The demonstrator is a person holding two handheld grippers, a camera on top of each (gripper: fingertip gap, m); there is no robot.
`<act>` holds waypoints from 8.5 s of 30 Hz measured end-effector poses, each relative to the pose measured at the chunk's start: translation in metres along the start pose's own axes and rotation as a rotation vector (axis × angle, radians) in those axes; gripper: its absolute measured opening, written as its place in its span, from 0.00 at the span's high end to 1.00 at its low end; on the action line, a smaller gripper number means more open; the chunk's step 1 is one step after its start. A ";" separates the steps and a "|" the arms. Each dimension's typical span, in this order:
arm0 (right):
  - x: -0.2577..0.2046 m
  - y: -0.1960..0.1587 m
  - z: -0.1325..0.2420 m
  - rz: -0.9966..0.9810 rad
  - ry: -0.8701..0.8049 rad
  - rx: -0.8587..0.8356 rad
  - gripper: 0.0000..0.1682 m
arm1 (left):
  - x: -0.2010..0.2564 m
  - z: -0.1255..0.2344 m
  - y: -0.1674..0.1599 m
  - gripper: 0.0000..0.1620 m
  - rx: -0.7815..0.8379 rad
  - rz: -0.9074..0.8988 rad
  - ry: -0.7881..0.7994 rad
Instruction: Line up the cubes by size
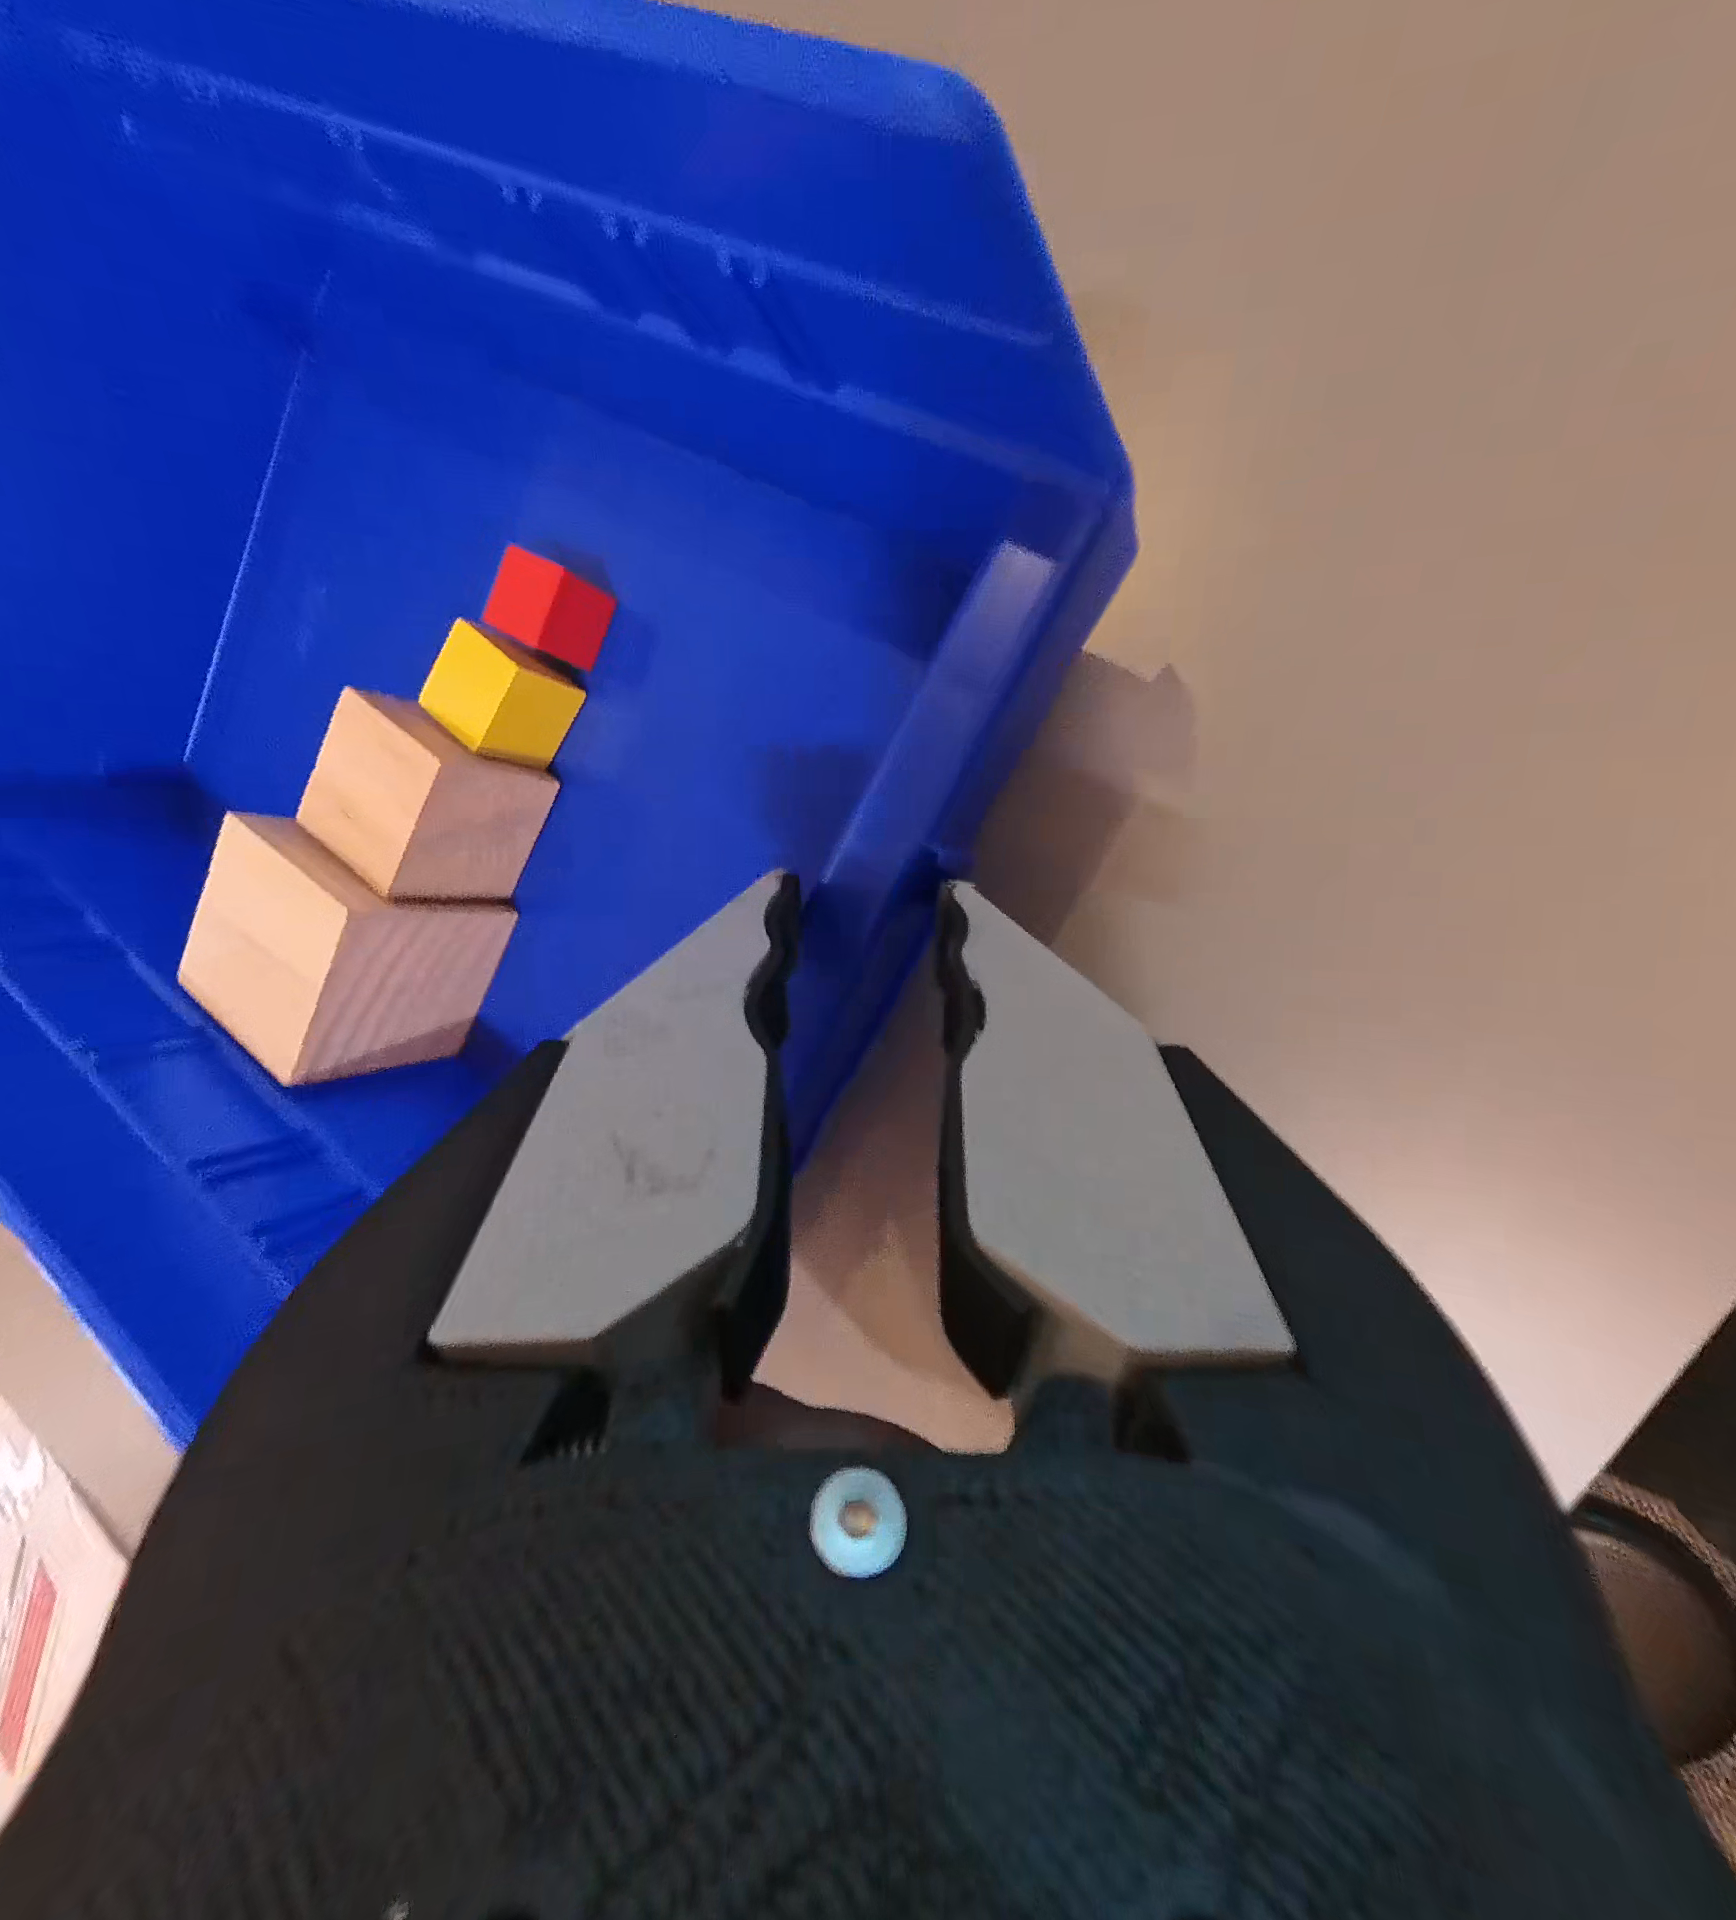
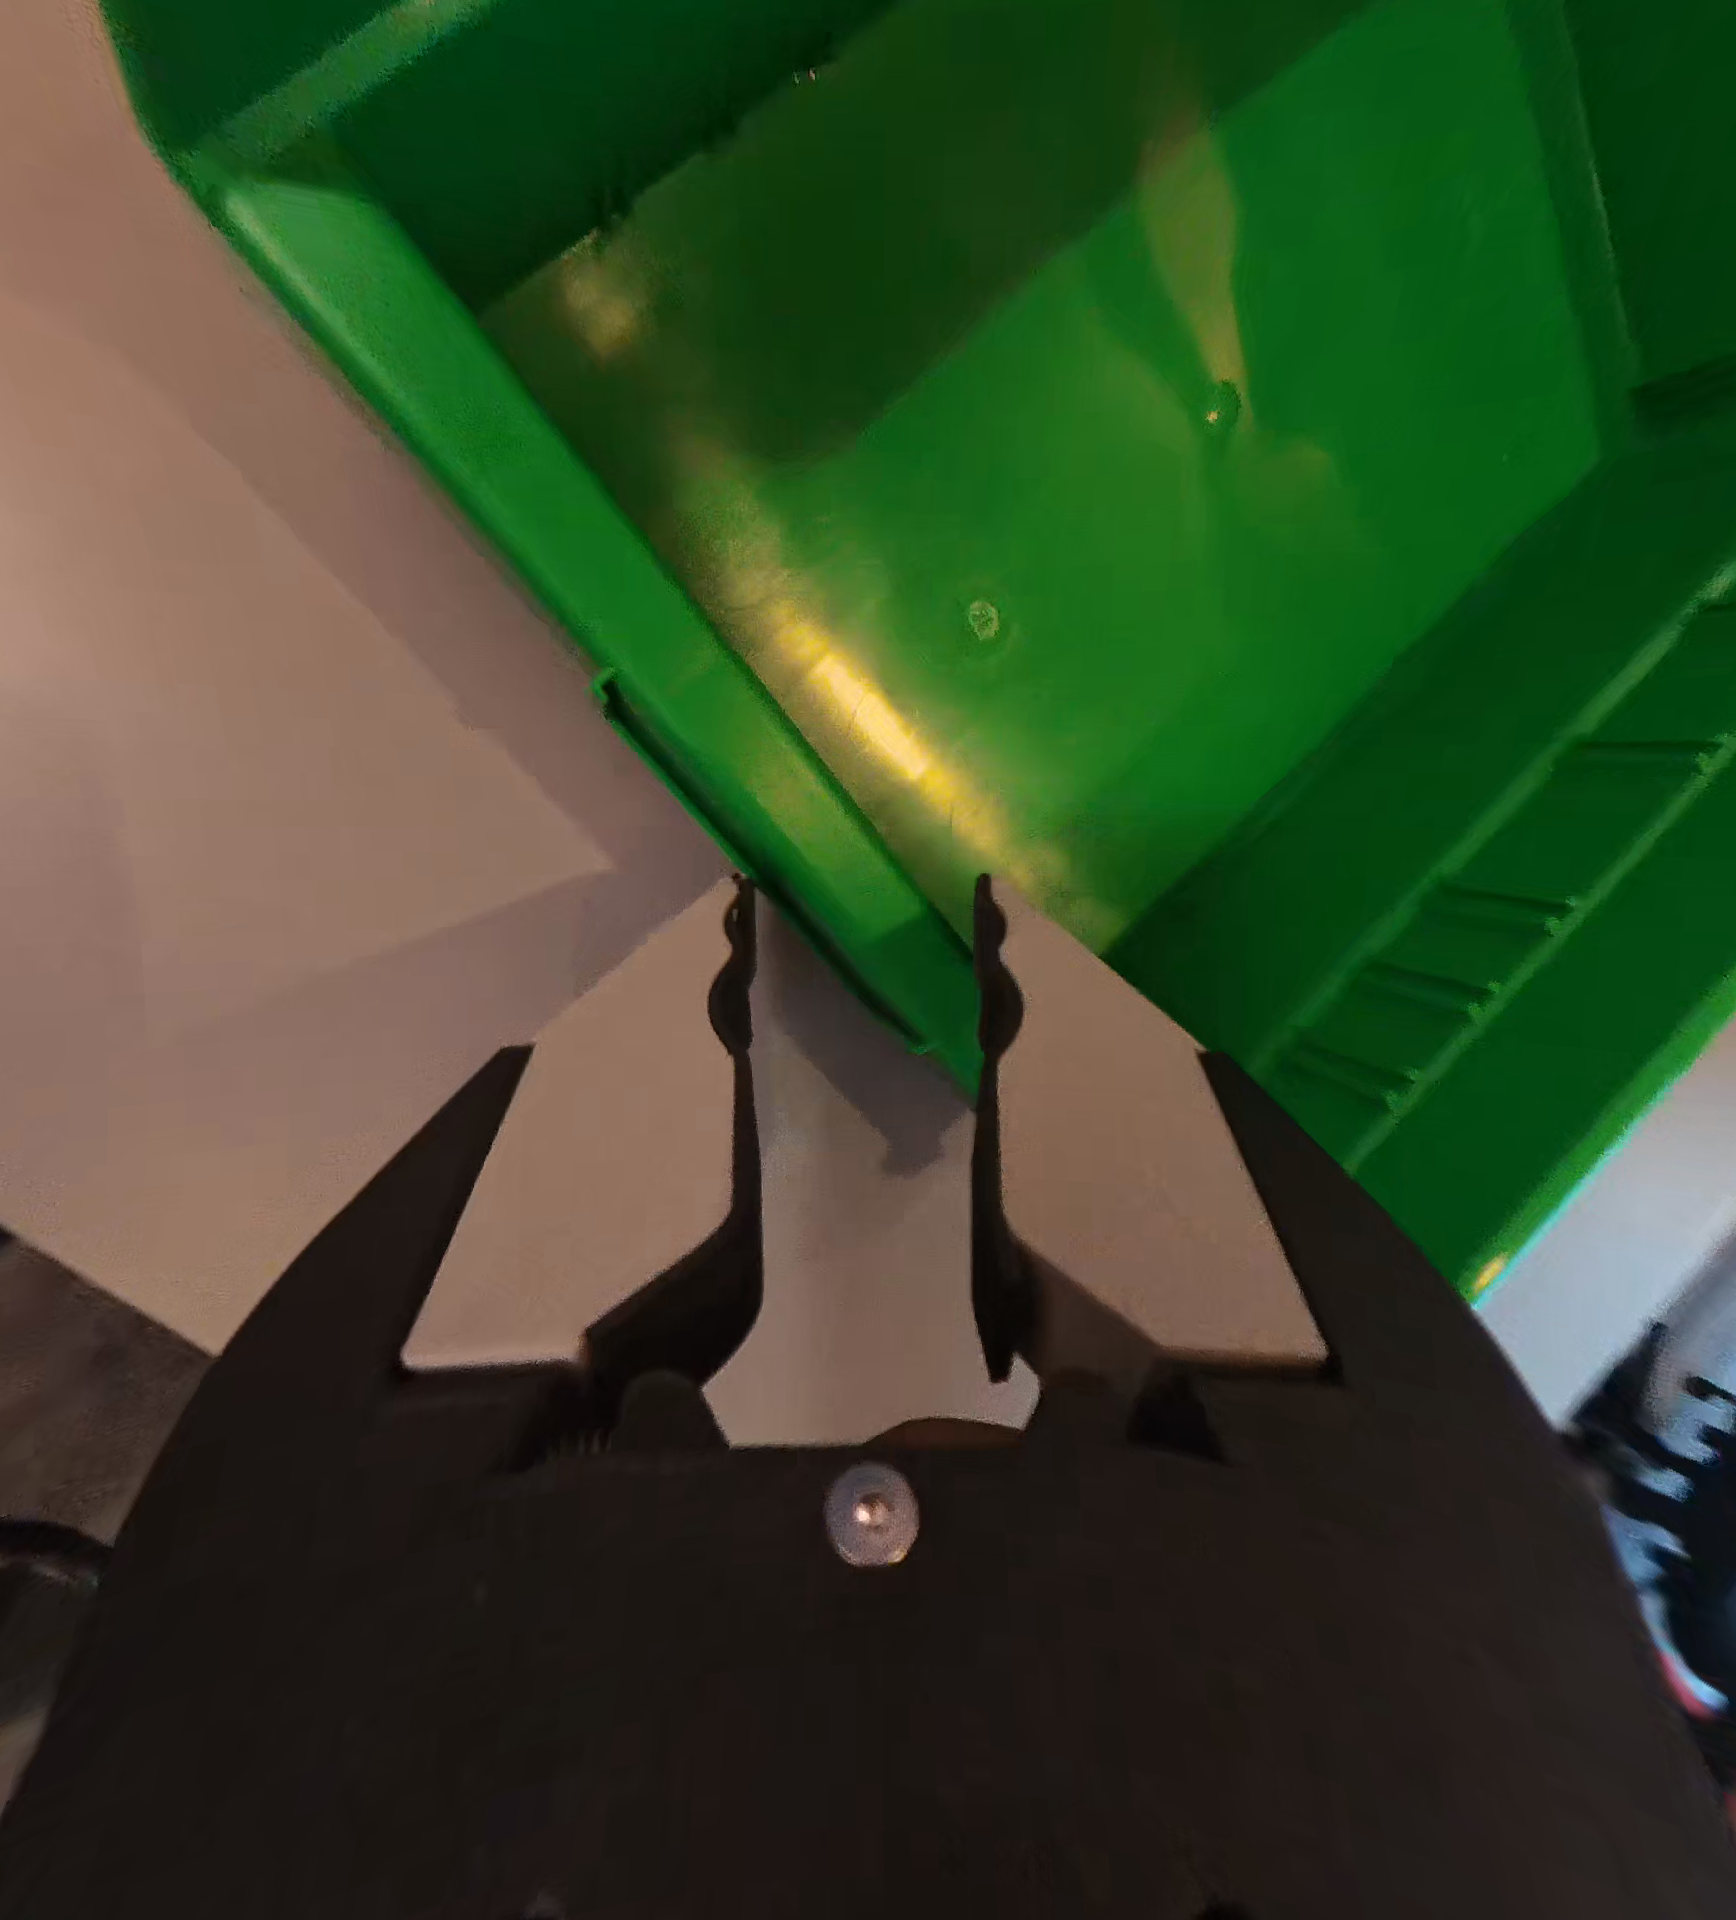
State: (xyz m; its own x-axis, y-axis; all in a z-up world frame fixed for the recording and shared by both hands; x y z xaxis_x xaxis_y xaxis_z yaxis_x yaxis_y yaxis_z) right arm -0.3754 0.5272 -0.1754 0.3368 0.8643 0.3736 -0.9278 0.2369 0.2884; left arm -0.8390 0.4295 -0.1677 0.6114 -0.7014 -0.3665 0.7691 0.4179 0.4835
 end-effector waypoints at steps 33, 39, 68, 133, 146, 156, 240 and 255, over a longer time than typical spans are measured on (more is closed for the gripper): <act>0.010 0.033 0.020 -0.178 -0.102 0.134 0.77 | -0.040 0.019 -0.048 0.75 0.056 0.256 0.292; -0.031 0.099 0.062 -0.428 0.105 0.632 0.70 | 0.006 0.047 -0.003 0.75 0.400 0.295 0.354; -0.074 0.268 -0.018 -0.212 0.094 0.983 0.72 | 0.045 -0.007 0.076 0.81 0.816 0.226 0.056; -0.042 0.246 -0.019 -0.305 -0.029 0.920 0.68 | -0.026 -0.009 -0.044 1.00 -0.044 0.368 0.339; -0.042 0.246 -0.021 -0.293 -0.043 0.913 0.69 | -0.052 0.047 -0.014 0.93 0.339 0.530 0.554; -0.046 0.248 -0.022 -0.261 -0.053 0.907 0.69 | -0.048 0.043 -0.015 0.92 0.326 0.519 0.508; -0.053 0.251 -0.014 -0.212 -0.060 0.928 0.69 | -0.130 -0.008 -0.033 0.54 0.162 0.630 0.524; -0.055 0.252 -0.015 -0.209 -0.035 0.929 0.69 | -0.161 -0.033 -0.002 0.62 -0.071 -0.041 0.110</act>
State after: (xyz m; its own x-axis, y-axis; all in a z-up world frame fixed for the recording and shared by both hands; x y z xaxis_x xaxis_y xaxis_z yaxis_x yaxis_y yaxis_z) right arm -0.6301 0.5455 -0.1365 0.5000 0.8269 0.2574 -0.3546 -0.0757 0.9319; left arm -0.9328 0.5607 -0.1364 0.5927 -0.6527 -0.4719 0.8029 0.4326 0.4102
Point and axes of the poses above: each gripper's, where its closed fingertips meet, z back along the fingers, y out of its top, x = y × z across the jaws, the point moved 6 cm from there along z, back along the fingers, and after that the axes turned 2 degrees about z, right-handed, at the moved point
